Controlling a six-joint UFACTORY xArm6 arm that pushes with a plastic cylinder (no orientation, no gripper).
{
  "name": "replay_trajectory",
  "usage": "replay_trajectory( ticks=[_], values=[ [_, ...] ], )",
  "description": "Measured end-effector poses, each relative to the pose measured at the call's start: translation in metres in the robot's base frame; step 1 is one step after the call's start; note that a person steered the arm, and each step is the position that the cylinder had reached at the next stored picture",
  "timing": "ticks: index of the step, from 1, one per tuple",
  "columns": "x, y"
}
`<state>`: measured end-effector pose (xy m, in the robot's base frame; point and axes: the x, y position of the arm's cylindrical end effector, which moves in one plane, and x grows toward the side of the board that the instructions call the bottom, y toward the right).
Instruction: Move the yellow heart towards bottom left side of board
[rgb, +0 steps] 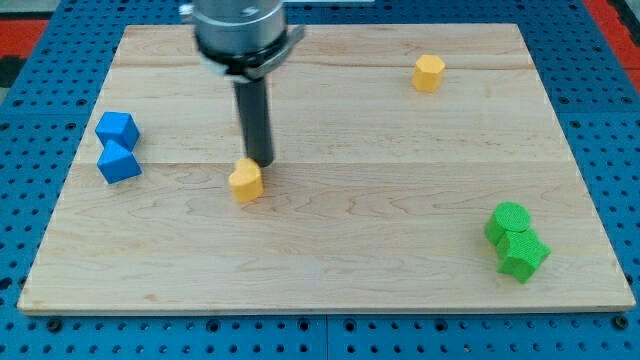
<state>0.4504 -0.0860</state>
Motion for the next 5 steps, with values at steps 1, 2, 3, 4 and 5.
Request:
replay_trajectory(
  ticks=[1, 2, 3, 4, 5],
  values=[
    [0.048, 0.000],
    [0.064, 0.007],
    [0.089, 0.024],
    [0.097, -0.040],
    [0.082, -0.070]
  ],
)
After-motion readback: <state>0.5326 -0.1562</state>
